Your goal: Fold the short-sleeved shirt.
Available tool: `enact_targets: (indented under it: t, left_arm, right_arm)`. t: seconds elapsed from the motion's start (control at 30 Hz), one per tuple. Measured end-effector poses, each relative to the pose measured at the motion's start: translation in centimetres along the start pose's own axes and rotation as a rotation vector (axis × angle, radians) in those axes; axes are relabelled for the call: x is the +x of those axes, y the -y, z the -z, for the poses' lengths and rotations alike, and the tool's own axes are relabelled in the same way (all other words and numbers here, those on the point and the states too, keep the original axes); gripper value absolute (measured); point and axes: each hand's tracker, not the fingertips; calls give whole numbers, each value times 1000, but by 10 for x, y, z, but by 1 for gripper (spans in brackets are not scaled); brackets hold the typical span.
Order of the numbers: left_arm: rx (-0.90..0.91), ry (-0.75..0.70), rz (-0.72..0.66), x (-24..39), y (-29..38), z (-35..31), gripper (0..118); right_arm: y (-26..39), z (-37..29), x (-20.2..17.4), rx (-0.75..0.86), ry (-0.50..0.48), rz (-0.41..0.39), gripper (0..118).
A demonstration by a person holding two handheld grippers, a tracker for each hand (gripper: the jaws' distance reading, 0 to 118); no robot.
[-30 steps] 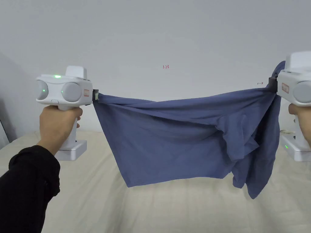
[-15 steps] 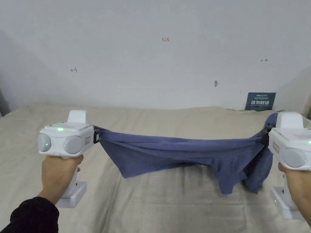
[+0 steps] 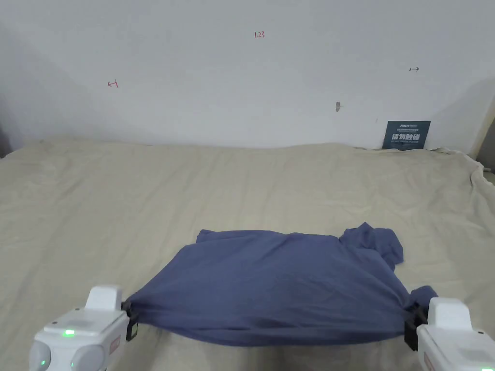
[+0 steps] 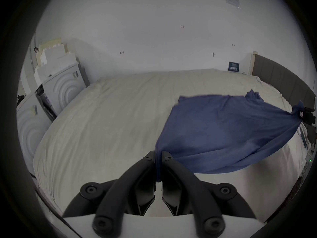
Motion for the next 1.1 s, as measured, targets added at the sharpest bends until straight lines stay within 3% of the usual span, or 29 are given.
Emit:
enact_targets:
  t: [0.6,0.93,1.1]
  left_arm:
    - [-143,-20,-36,-17,137,-95,3]
    - [-276,-50,-93,-10,155,-61,3]
    - [-320,-56,-145,-9,154,-53,8]
  right_arm:
    - [113,-113,14,-142,-27,48,9]
    - [133,-71,12,-383,9,68,9]
    - [132,-70,12,-421,-1,85,9]
